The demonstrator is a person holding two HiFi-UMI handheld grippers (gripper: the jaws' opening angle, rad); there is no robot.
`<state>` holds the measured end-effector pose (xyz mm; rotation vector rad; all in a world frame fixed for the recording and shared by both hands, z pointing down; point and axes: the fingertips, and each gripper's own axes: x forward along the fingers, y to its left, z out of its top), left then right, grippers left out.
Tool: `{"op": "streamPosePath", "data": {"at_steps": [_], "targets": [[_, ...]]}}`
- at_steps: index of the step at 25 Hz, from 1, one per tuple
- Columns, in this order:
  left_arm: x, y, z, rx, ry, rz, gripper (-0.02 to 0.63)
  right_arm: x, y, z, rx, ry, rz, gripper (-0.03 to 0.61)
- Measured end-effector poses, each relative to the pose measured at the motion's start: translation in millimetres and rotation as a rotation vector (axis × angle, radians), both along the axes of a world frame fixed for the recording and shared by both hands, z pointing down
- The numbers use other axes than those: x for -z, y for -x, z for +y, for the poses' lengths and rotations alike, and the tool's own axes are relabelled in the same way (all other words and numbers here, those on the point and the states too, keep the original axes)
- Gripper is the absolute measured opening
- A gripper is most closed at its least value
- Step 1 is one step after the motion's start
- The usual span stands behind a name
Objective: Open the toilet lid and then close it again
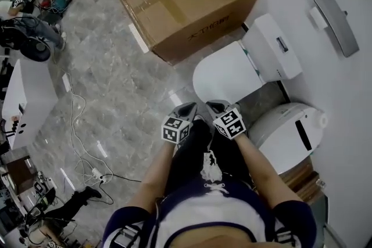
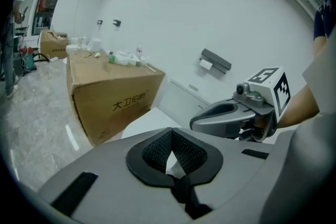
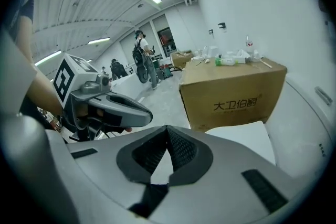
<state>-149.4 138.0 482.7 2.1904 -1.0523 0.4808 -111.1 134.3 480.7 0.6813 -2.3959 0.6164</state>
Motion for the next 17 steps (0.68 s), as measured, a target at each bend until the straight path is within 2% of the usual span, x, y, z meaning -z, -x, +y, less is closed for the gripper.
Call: {"op": "streamPosePath", "data": {"at_steps": [4,17], "targets": [[13,0,1,0.017,-0.011,0.044,0.006,12,-2,0,-0.005,-0.021,0.007,0.009],[23,-5,4,-0.014,-0.026,0.056,0.006,32,-2,1,-0.036,-0.048,0.007,0.008]]}}
